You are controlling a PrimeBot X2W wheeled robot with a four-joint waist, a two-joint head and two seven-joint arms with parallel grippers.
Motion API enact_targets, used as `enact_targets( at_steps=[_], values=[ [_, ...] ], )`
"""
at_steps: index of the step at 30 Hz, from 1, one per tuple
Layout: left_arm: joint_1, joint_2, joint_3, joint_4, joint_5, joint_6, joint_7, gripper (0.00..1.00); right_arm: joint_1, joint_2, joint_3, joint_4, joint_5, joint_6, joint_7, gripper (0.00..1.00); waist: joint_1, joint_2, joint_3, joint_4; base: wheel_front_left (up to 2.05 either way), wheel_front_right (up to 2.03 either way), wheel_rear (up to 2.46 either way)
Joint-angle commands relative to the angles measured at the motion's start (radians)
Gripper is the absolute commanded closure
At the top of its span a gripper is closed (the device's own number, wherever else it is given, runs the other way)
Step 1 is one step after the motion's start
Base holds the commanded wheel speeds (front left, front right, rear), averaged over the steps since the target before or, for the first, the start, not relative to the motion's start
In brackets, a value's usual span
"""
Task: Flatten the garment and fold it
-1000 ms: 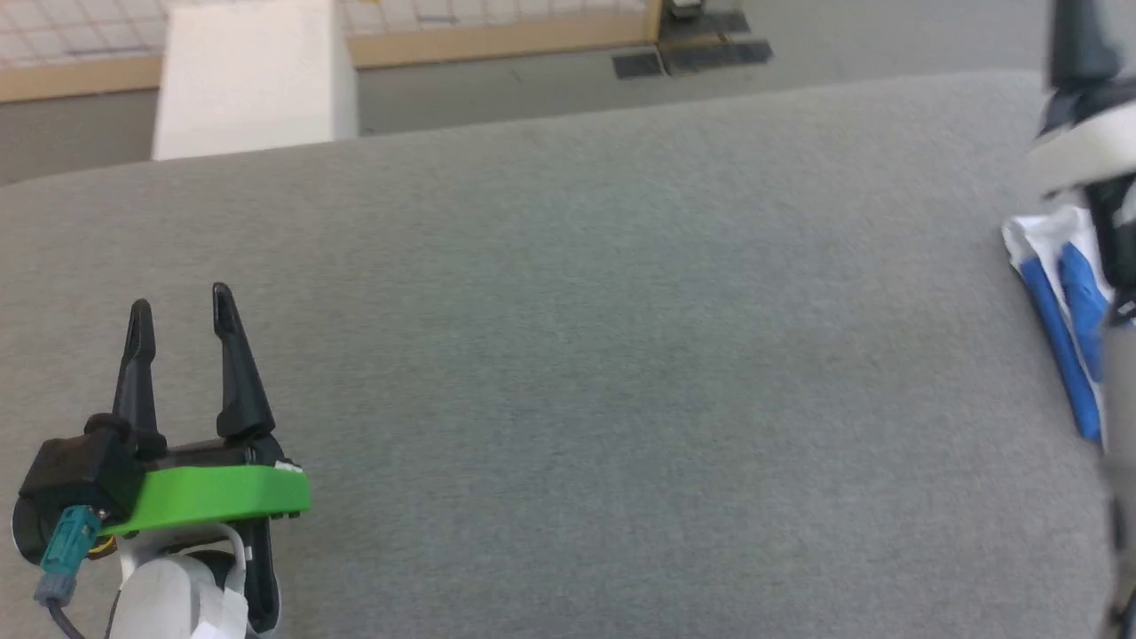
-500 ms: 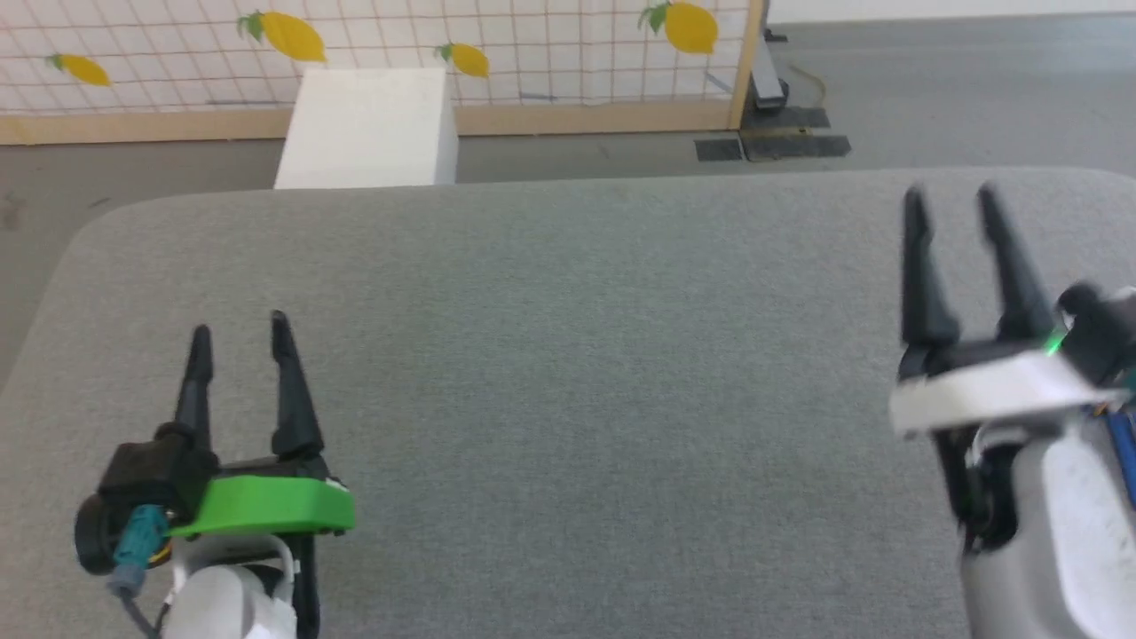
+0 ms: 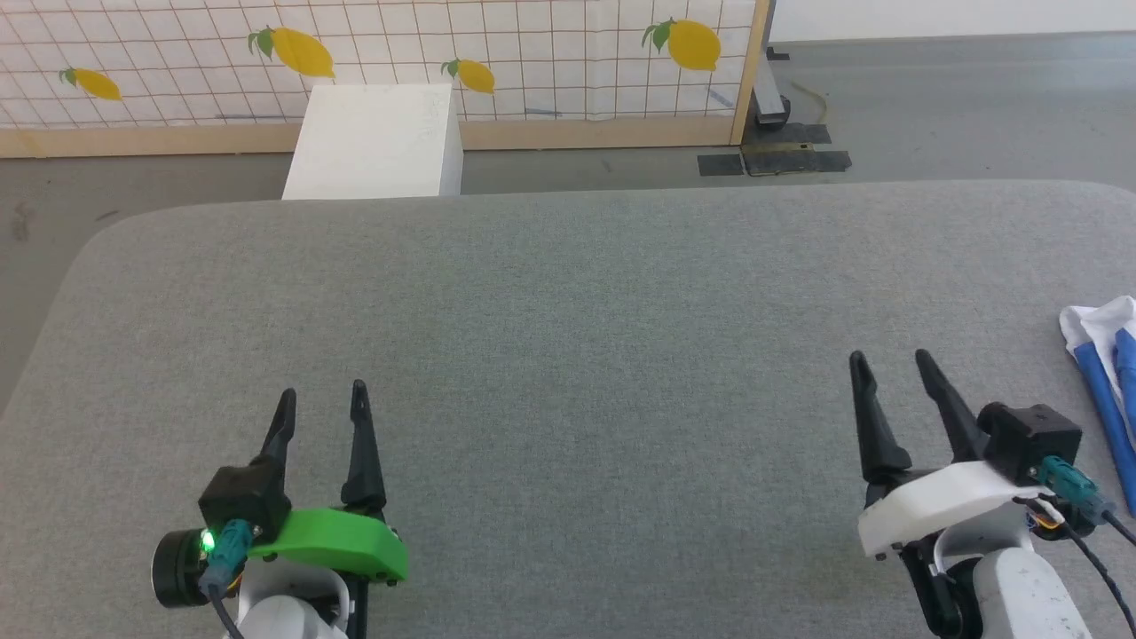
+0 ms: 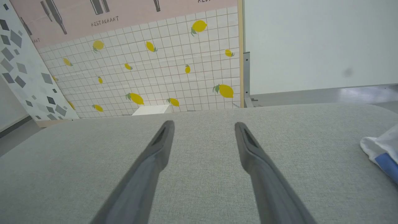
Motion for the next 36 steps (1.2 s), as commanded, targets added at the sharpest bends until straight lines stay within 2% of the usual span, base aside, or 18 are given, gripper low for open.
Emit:
enact_targets(
  at_steps=[1,21,22,36],
  values=[
    [0.011,-0.004,0.002,0.005,-0.014,0.01,-0.001,0.0,0.017,0.0,0.005,0.004,0.002,-0.001,0.006,0.0,0.0001,0.0,-0.001,-0.001,0.0,0.0,0.0],
    [0.022,-0.008,-0.028,0.057,-0.058,0.035,0.004,0.0,0.054,0.0,0.029,-0.024,0.004,-0.001,0.037,0.0,0.0001,0.0,-0.002,0.001,0.0,0.0,0.0],
    [0.01,-0.007,-0.029,0.056,-0.048,0.03,0.006,1.0,0.039,0.0,0.028,-0.02,0.001,0.0,0.038,1.0,0.0001,0.0,-0.002,0.001,0.0,0.0,0.0],
    [0.015,-0.008,-0.023,0.037,-0.025,0.022,0.029,1.0,0.048,0.0,0.027,-0.039,-0.017,0.0,0.049,1.0,0.0001,0.0,-0.005,0.005,0.0,0.0,0.0]
  ],
)
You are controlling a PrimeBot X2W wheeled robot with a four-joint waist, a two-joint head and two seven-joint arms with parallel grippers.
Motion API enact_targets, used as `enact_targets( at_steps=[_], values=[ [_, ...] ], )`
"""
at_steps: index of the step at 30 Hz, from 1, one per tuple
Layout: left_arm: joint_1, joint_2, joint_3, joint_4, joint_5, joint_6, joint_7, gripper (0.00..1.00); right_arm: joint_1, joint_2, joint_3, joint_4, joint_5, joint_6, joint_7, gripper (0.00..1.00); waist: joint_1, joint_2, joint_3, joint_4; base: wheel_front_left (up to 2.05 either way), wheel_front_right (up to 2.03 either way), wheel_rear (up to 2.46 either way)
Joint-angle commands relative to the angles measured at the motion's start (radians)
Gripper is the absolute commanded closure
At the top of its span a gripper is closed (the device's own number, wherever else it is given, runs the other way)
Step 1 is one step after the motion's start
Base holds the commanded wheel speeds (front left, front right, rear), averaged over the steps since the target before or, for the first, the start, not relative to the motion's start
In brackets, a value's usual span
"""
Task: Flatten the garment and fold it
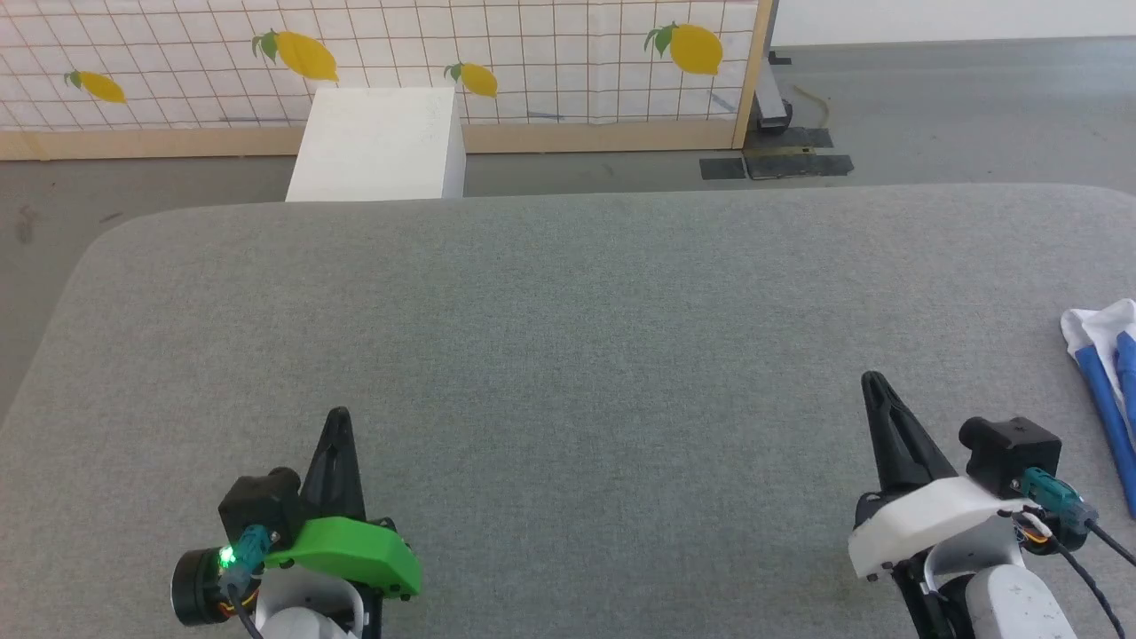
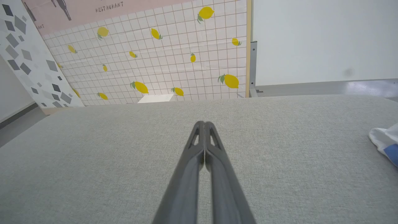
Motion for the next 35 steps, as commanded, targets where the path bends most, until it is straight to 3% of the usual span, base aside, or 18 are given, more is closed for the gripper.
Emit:
enact_targets(
  at_steps=[1,35],
  values=[
    [0.006,-0.001,0.005,-0.007,0.012,-0.006,0.004,1.0,0.01,0.0,0.0,-0.01,-0.01,0.0,0.002,1.0,0.0001,0.0,0.0,0.0,0.0,0.0,0.0],
    [0.024,-0.004,0.026,-0.067,0.08,-0.027,0.076,1.0,0.037,0.0,0.0,-0.071,-0.065,-0.001,0.035,1.0,0.0001,0.0,-0.01,0.012,0.0,0.0,0.0]
  ],
)
